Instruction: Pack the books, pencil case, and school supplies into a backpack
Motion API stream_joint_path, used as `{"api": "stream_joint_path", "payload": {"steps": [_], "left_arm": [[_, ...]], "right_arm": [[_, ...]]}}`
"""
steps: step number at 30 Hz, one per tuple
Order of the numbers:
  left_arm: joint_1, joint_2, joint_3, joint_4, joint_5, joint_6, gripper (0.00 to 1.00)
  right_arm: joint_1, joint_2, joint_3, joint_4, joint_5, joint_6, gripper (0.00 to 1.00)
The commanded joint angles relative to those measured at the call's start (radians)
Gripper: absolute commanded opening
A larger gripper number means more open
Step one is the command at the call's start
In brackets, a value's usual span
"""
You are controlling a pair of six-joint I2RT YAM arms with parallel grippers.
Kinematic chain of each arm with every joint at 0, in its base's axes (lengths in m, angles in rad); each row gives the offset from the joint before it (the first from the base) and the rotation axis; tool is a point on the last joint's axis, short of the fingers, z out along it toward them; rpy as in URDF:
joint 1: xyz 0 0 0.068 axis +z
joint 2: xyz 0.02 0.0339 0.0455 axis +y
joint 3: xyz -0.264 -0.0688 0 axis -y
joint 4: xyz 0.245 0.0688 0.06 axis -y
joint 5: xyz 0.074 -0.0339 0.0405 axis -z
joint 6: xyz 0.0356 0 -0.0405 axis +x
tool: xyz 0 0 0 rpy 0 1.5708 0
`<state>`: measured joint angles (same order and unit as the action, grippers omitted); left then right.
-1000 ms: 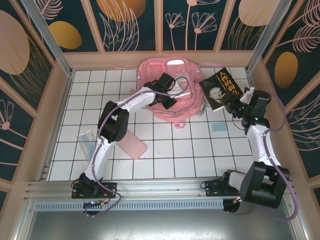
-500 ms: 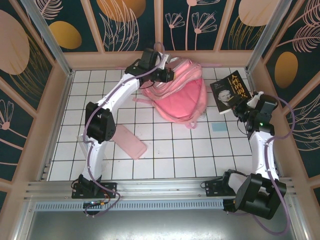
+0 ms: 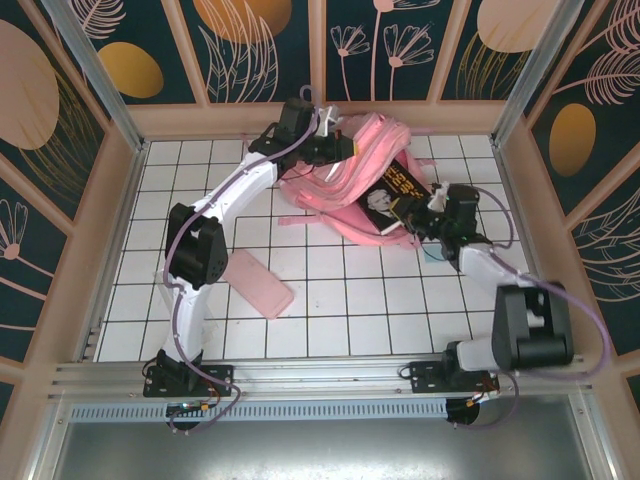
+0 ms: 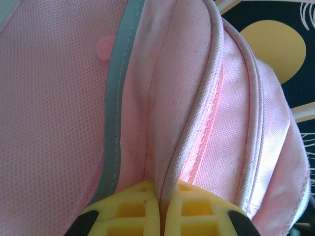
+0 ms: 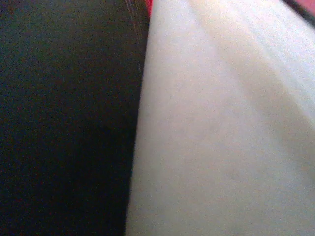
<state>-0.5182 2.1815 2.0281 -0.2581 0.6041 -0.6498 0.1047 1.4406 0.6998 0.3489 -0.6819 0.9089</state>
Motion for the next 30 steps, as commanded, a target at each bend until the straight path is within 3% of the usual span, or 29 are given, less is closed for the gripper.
{"api": "stream_joint_path", "payload": {"steps": [1, 6, 9, 11, 12, 15, 18, 25, 30], "left_arm": [[-0.004, -0.116, -0.024, 0.189, 0.057, -0.049, 0.00], [-0.005, -0.138, -0.057, 0.221, 0.066, -0.067, 0.00], [-0.005, -0.142, -0.067, 0.242, 0.064, -0.084, 0.00], [-0.005, -0.141, -0.072, 0.259, 0.064, -0.095, 0.00], [-0.005, -0.142, -0.076, 0.267, 0.058, -0.102, 0.00], [-0.005, -0.143, -0.085, 0.288, 0.027, -0.115, 0.00], [-0.005, -0.136, -0.098, 0.326, -0.010, -0.141, 0.00], [-0.005, -0.091, -0.105, 0.446, -0.050, -0.250, 0.00], [-0.004, -0.050, -0.082, 0.489, -0.064, -0.316, 0.00]], "right_arm": [[0.053, 0.179, 0.177, 0.263, -0.031, 0.011, 0.00], [0.112, 0.494, 0.457, 0.269, -0.137, 0.008, 0.00], [0.125, 0.607, 0.561, 0.261, -0.140, 0.017, 0.00], [0.119, 0.634, 0.584, 0.255, -0.127, 0.033, 0.14], [0.113, 0.631, 0.584, 0.242, -0.117, 0.033, 0.25], [0.080, 0.559, 0.564, 0.095, -0.057, -0.037, 0.48], [0.041, 0.436, 0.529, -0.106, 0.019, -0.149, 0.61], [-0.059, 0.168, 0.498, -0.565, 0.213, -0.423, 0.68], [-0.070, 0.032, 0.478, -0.717, 0.273, -0.550, 0.68]]}}
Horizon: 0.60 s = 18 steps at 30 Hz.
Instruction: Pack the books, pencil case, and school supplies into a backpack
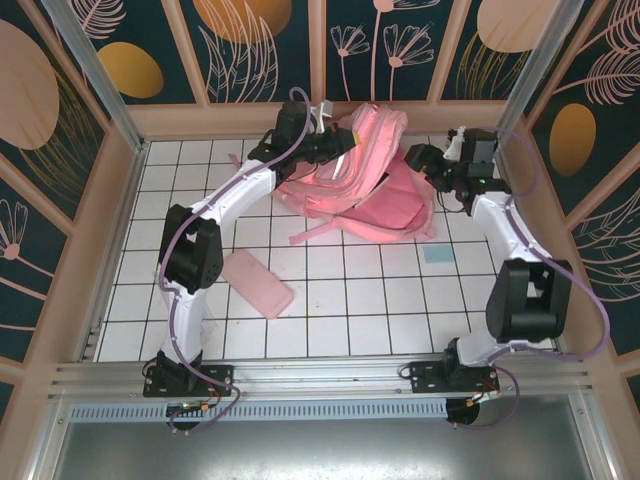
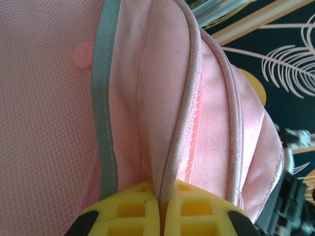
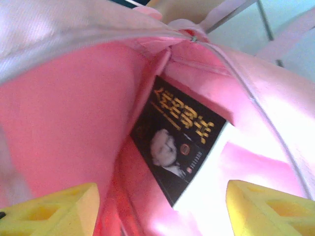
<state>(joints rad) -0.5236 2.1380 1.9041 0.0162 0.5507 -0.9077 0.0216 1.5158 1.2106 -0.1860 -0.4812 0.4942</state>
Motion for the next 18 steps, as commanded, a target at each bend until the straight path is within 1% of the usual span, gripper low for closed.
{"api": "stream_joint_path", "payload": {"steps": [1, 4, 7, 8, 10, 12, 13, 15, 18], "left_arm": [[0.001, -0.001, 0.043, 0.217, -0.022, -0.064, 0.00], [-0.001, 0.008, 0.022, 0.245, -0.044, -0.084, 0.00], [-0.001, 0.022, -0.008, 0.270, -0.057, -0.103, 0.00], [-0.001, 0.030, -0.015, 0.282, -0.047, -0.112, 0.02], [-0.001, 0.051, -0.012, 0.272, -0.012, -0.135, 0.47], [-0.001, 0.040, -0.031, 0.242, 0.004, -0.120, 0.79], [-0.001, 0.017, -0.063, 0.229, -0.002, -0.100, 0.86], [0.000, -0.049, -0.151, 0.215, -0.035, -0.057, 0.88], [0.008, -0.160, -0.322, 0.215, -0.085, -0.034, 0.89]], "right_arm": [[0.026, -0.077, -0.047, -0.197, 0.087, -0.152, 0.67], [0.087, -0.181, -0.122, -0.185, 0.123, -0.157, 0.66], [0.176, -0.269, -0.231, -0.112, 0.148, -0.102, 0.65], [0.207, -0.287, -0.263, -0.080, 0.152, -0.077, 0.64], [0.283, -0.316, -0.350, 0.018, 0.171, 0.000, 0.62], [0.357, -0.320, -0.414, 0.101, 0.209, 0.062, 0.61], [0.394, -0.312, -0.444, 0.136, 0.226, 0.085, 0.60], [0.457, -0.293, -0.472, 0.177, 0.298, 0.132, 0.58], [0.520, -0.254, -0.511, 0.256, 0.362, 0.192, 0.55]]}}
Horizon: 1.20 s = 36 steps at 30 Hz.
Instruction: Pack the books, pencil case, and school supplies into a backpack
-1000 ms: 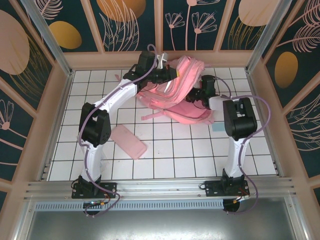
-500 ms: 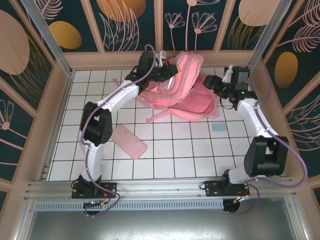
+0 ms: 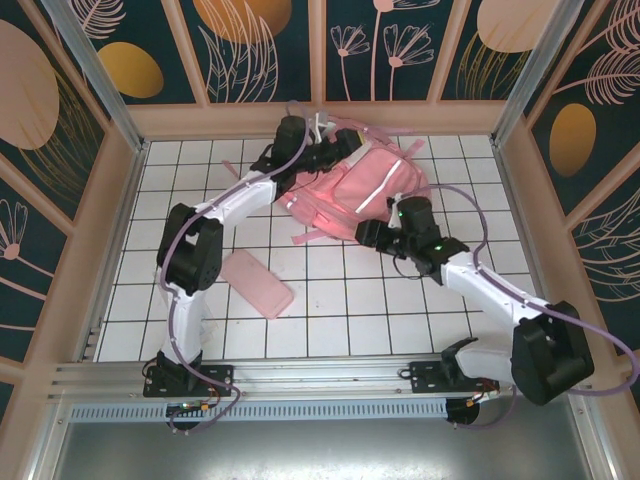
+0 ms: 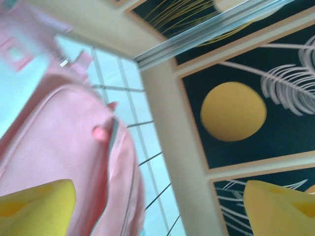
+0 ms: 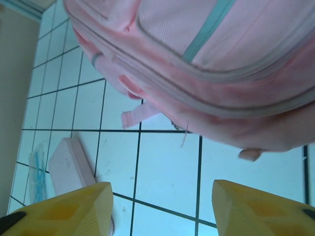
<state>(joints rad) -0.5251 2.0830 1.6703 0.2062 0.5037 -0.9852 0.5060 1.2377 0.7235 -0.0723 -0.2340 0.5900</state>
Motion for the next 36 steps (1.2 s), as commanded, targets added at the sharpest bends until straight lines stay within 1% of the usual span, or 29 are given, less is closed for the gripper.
{"api": "stream_joint_path", "payload": {"steps": [1, 4, 6, 9, 12, 14, 16, 19, 20, 23, 24, 25, 27, 32, 36], "left_arm": [[0.014, -0.142, -0.149, 0.028, -0.052, 0.037, 0.89], [0.014, -0.234, -0.353, 0.090, -0.106, -0.030, 0.89], [0.015, -0.290, -0.517, 0.201, -0.128, -0.116, 0.89], [0.014, -0.344, -0.714, 0.346, -0.168, -0.244, 0.87], [0.011, -0.361, -0.840, 0.449, -0.206, -0.354, 0.84], [0.004, -0.352, -0.894, 0.507, -0.225, -0.410, 0.82], [-0.008, -0.323, -0.922, 0.558, -0.226, -0.462, 0.79], [-0.030, -0.259, -0.922, 0.623, -0.220, -0.527, 0.72], [-0.041, -0.231, -0.918, 0.654, -0.221, -0.548, 0.68], [-0.063, -0.159, -0.885, 0.704, -0.231, -0.581, 0.48], [-0.069, -0.136, -0.871, 0.713, -0.231, -0.590, 0.43], [-0.074, -0.122, -0.862, 0.714, -0.232, -0.597, 0.41], [-0.088, -0.109, -0.853, 0.698, -0.249, -0.601, 0.41], [-0.096, -0.141, -0.865, 0.573, -0.324, -0.560, 0.47], [-0.098, -0.130, -0.853, 0.494, -0.382, -0.552, 0.48]], "right_arm": [[0.058, 0.041, -0.029, 0.158, 0.133, 0.114, 0.55], [0.076, 0.067, -0.020, 0.156, 0.191, 0.154, 0.55], [0.075, 0.068, -0.015, 0.157, 0.211, 0.158, 0.56], [0.075, 0.063, -0.006, 0.144, 0.244, 0.168, 0.57], [0.074, 0.059, -0.011, 0.141, 0.270, 0.188, 0.59], [0.073, 0.058, -0.014, 0.139, 0.276, 0.198, 0.60], [0.071, 0.061, -0.013, 0.135, 0.277, 0.205, 0.62], [0.069, 0.063, -0.003, 0.120, 0.279, 0.207, 0.67], [0.069, 0.062, 0.001, 0.112, 0.284, 0.208, 0.67], [0.068, 0.044, -0.002, 0.110, 0.292, 0.207, 0.68], [0.066, 0.036, -0.007, 0.112, 0.296, 0.208, 0.67], [0.065, 0.030, -0.011, 0.112, 0.300, 0.208, 0.68], [0.058, 0.012, -0.024, 0.112, 0.299, 0.212, 0.68], [0.047, -0.015, -0.060, 0.124, 0.289, 0.220, 0.68], [0.046, -0.017, -0.076, 0.146, 0.274, 0.224, 0.67]]}}
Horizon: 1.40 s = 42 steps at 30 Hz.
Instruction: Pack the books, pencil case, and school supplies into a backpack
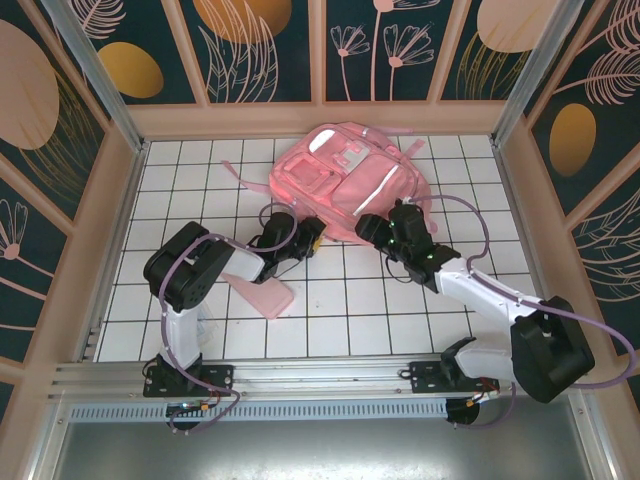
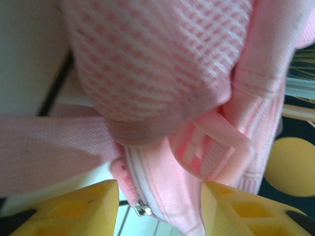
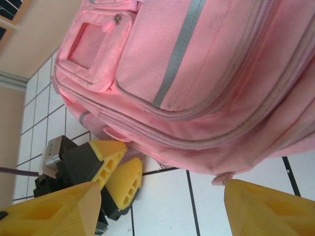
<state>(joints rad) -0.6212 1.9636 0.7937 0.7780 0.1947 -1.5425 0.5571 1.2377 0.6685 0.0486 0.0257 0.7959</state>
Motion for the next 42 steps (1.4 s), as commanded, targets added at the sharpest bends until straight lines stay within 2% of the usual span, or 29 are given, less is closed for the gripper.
{"api": "stream_joint_path", "payload": {"steps": [1, 7, 9, 10, 14, 22, 25, 31, 42], "left_arm": [[-0.003, 0.001, 0.034, -0.089, -0.083, 0.005, 0.48], [-0.004, 0.106, 0.106, -0.039, -0.109, 0.000, 0.44], [-0.004, 0.147, 0.134, 0.009, -0.108, -0.005, 0.40], [-0.004, 0.164, 0.148, 0.015, -0.103, -0.009, 0.35], [-0.005, 0.204, 0.163, 0.094, -0.079, -0.029, 0.00], [-0.016, 0.066, 0.154, 0.099, -0.087, -0.032, 0.00], [-0.021, 0.017, 0.173, 0.099, -0.086, -0.037, 0.00], [-0.031, -0.011, 0.209, 0.133, -0.067, -0.078, 0.00], [-0.043, -0.037, 0.196, 0.152, -0.064, -0.097, 0.00]], "right_arm": [[-0.005, -0.017, -0.022, 0.025, 0.012, 0.018, 0.67], [-0.032, -0.026, -0.027, 0.027, 0.007, 0.011, 0.67], [-0.034, -0.032, -0.033, 0.028, 0.005, 0.012, 0.67], [-0.035, -0.036, -0.036, 0.027, 0.005, 0.012, 0.67], [-0.036, -0.050, -0.050, 0.032, -0.006, 0.009, 0.67], [-0.016, -0.030, -0.075, 0.059, -0.062, 0.024, 0.65], [0.023, -0.005, -0.076, 0.071, -0.074, 0.049, 0.63], [0.062, 0.055, -0.070, 0.118, -0.063, 0.028, 0.60], [0.064, 0.268, 0.071, 0.175, -0.015, -0.238, 0.58]]}}
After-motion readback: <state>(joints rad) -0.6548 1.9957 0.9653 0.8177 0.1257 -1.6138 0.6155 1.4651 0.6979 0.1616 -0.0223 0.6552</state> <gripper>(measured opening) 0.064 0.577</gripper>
